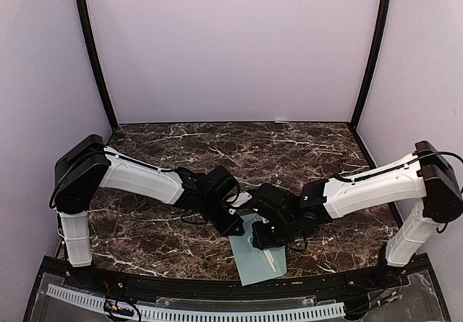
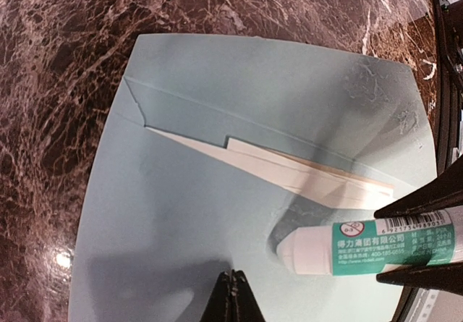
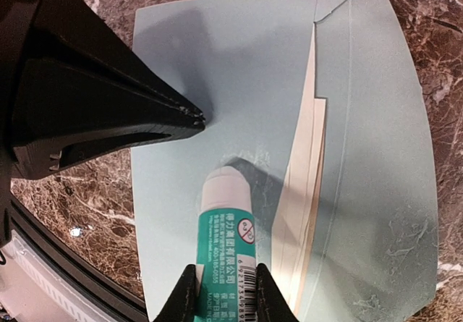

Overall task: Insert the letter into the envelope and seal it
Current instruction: Paint the envelope at the center of the board.

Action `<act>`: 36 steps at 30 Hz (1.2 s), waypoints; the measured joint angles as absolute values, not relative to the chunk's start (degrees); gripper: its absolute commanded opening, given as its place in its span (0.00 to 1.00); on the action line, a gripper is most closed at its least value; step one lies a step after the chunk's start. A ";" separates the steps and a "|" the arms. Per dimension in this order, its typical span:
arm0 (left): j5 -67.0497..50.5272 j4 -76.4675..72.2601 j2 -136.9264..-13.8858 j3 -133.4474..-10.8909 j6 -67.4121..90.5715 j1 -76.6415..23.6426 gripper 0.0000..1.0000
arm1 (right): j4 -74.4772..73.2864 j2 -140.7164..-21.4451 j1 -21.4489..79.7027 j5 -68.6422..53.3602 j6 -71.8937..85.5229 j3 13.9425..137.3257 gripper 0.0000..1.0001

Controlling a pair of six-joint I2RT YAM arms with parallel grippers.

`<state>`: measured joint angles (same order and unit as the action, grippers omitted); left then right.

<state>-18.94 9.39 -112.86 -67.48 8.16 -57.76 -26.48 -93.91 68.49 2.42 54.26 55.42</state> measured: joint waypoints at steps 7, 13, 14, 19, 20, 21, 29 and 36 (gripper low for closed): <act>-18.85 9.37 -112.86 -67.55 8.08 -57.76 0.00 | -25.36 -92.64 67.72 2.81 54.30 53.76 0.03; -18.79 9.37 -112.88 -67.55 7.60 -57.78 0.00 | -25.04 -91.72 66.96 3.77 54.52 52.60 0.03; -18.79 9.37 -112.88 -67.55 7.53 -57.76 0.00 | -24.95 -91.66 66.96 3.90 54.54 52.49 0.03; -18.76 9.39 -112.88 -67.57 7.20 -57.78 0.00 | -24.67 -91.55 66.96 4.01 54.61 52.25 0.03; -18.76 9.37 -112.88 -67.57 7.14 -57.78 0.00 | -24.64 -91.53 66.96 4.03 54.68 52.21 0.03; -18.74 9.39 -112.88 -67.57 7.09 -57.78 0.00 | -24.60 -91.48 66.96 4.05 54.70 52.16 0.03; -18.61 9.61 -112.88 -67.75 7.11 -57.78 0.00 | -24.60 -89.58 66.72 4.62 54.70 50.87 0.02; -18.52 9.72 -112.81 -67.85 7.86 -57.21 0.03 | -24.14 -79.44 66.08 4.91 54.00 49.71 0.04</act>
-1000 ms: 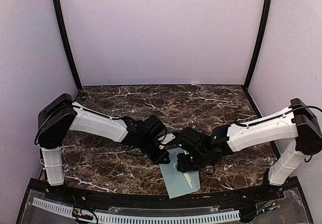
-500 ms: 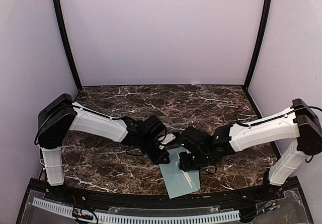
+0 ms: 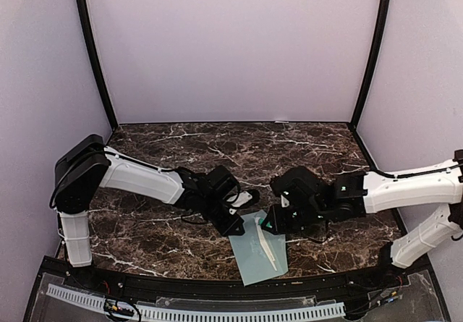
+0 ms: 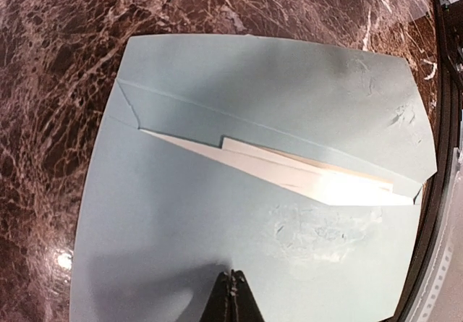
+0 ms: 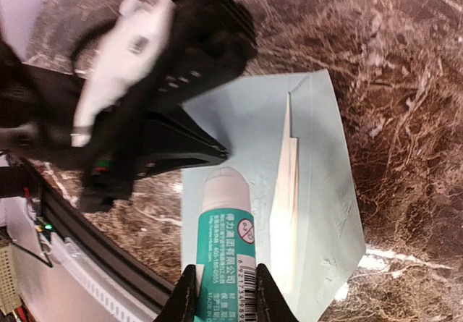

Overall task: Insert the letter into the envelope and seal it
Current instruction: Paint the envelope at the center of the board, then place the solid glue at the center of the board.

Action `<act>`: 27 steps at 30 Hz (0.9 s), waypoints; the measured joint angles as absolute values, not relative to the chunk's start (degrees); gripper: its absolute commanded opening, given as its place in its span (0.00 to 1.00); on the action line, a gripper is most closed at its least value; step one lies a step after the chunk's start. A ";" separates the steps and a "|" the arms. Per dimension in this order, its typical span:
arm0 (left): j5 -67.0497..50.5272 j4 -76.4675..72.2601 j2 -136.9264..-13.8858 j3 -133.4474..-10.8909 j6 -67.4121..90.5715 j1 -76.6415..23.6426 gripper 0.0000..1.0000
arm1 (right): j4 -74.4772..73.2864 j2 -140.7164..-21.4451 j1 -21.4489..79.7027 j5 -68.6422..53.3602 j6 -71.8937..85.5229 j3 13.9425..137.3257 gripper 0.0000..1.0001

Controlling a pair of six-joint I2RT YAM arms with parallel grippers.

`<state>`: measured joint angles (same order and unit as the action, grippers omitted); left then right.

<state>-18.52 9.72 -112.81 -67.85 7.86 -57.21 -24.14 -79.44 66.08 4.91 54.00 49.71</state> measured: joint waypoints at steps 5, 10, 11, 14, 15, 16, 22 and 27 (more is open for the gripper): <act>-17.39 10.02 -111.42 -67.46 8.82 -55.00 0.09 | -22.28 -66.67 64.66 5.34 53.80 46.94 0.05; -14.87 9.91 -104.44 -66.78 11.09 -49.71 0.26 | -23.18 -57.78 61.89 7.11 53.65 43.70 0.06; -14.39 9.45 -102.32 -66.72 11.60 -48.64 0.28 | -23.38 -56.66 61.41 7.57 53.47 43.18 0.06; -13.65 8.16 -96.42 -66.67 13.06 -47.31 0.35 | -23.88 -54.89 60.38 8.43 52.60 42.17 0.06; -13.63 7.99 -95.02 -66.67 13.34 -47.31 0.36 | -23.81 -54.81 60.07 8.71 52.36 42.00 0.05; -13.65 7.99 -93.34 -66.67 13.74 -47.37 0.38 | -23.53 -54.81 59.72 9.04 51.79 41.74 0.05; -13.78 10.09 -87.35 -66.37 14.39 -44.95 0.57 | -15.62 -58.94 59.33 9.32 48.36 40.05 0.07; -13.82 11.46 -80.73 -64.71 13.47 -36.12 0.64 | -6.26 -69.04 59.27 9.30 45.19 41.10 0.06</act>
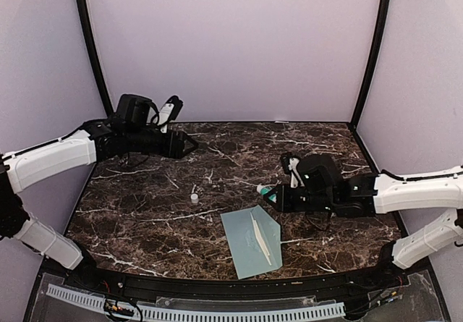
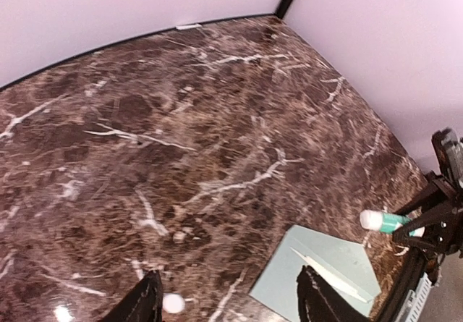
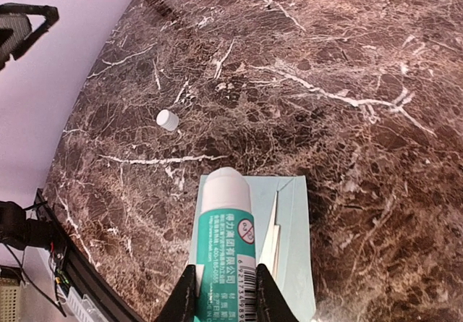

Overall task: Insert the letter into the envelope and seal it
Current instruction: Place the solid glue at the center of the board.

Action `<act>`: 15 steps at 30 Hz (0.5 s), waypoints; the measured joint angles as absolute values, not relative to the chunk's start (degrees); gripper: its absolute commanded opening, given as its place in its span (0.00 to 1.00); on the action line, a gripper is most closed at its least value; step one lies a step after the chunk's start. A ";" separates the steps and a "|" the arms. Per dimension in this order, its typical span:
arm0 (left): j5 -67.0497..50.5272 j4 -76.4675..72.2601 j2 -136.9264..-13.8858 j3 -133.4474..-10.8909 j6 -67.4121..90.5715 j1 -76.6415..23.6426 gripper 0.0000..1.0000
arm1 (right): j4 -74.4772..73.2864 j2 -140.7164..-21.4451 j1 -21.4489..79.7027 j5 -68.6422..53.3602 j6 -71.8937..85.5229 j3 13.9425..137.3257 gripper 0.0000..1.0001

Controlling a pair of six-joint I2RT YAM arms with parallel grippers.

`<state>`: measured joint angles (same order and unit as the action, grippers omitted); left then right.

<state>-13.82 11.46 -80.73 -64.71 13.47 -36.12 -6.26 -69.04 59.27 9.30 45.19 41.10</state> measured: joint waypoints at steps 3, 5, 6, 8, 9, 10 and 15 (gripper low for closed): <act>-12.91 10.55 -77.91 -61.89 12.10 -30.81 0.64 | -2.79 -76.49 59.79 9.87 43.99 44.25 0.06; -11.49 9.65 -76.75 -58.85 11.09 -28.14 0.64 | -0.23 -81.82 60.64 11.05 43.22 47.42 0.06; -10.96 9.58 -76.64 -57.67 10.63 -27.51 0.64 | 0.86 -83.85 61.14 11.64 42.96 48.69 0.06; -10.22 9.74 -76.73 -56.05 9.54 -27.16 0.64 | 2.66 -88.64 62.48 13.93 42.35 52.10 0.06; -10.04 9.82 -76.77 -55.55 9.10 -27.18 0.64 | 3.73 -91.11 63.09 15.11 42.24 53.80 0.06; -9.93 9.78 -76.77 -55.29 8.71 -27.18 0.64 | 4.62 -93.47 63.55 16.14 42.28 55.29 0.06; -10.00 9.04 -76.77 -55.22 7.68 -27.20 0.64 | 7.79 -103.61 64.47 19.46 42.81 61.06 0.06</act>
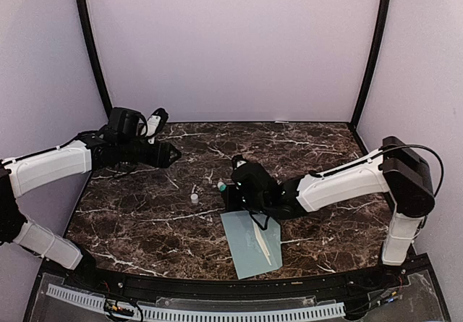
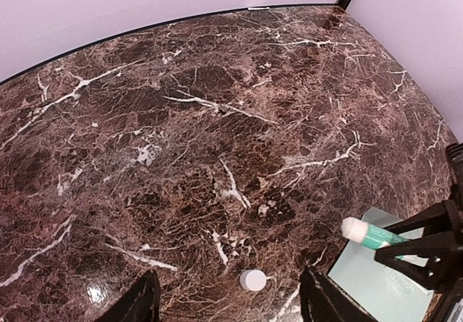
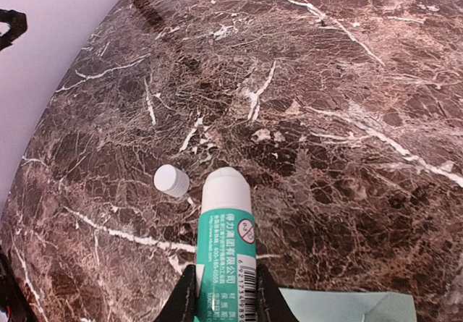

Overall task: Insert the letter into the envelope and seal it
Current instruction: Place the solid glue at the center of the board.

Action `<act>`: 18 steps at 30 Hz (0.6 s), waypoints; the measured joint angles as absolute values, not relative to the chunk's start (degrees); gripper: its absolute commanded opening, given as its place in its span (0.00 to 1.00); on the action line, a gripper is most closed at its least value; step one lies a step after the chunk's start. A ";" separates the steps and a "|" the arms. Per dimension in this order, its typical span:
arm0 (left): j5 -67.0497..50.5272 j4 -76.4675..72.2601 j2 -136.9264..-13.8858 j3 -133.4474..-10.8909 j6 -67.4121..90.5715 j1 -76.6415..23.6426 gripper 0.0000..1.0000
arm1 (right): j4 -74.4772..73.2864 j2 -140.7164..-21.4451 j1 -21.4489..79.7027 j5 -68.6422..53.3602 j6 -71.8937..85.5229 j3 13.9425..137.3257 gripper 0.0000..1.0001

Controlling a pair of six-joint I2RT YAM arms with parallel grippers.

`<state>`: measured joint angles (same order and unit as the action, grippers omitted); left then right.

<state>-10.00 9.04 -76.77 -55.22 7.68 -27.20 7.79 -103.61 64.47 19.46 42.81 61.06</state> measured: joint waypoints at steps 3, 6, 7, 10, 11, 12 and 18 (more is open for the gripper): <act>-10.09 8.88 -76.77 -55.22 7.66 -27.20 0.64 | 8.10 -109.19 64.53 20.60 43.16 65.39 0.06; -10.72 8.71 -76.82 -55.22 7.68 -27.22 0.64 | 7.88 -114.06 64.53 21.58 43.57 70.54 0.07; -10.96 8.67 -76.93 -55.22 7.70 -27.22 0.64 | 7.64 -115.74 64.53 22.00 43.66 72.42 0.08; -11.64 8.62 -77.45 -55.22 7.73 -27.22 0.63 | 7.25 -119.81 64.64 23.16 43.88 76.51 0.09; -11.86 8.62 -77.82 -55.22 7.75 -27.22 0.63 | 7.11 -120.86 64.71 23.55 43.92 77.25 0.09; -12.01 8.62 -78.04 -55.22 7.75 -27.22 0.63 | 6.98 -121.64 64.77 23.88 44.01 77.76 0.09; -13.10 8.62 -79.20 -55.22 7.99 -27.22 0.63 | 5.91 -126.19 65.21 25.54 44.86 80.05 0.12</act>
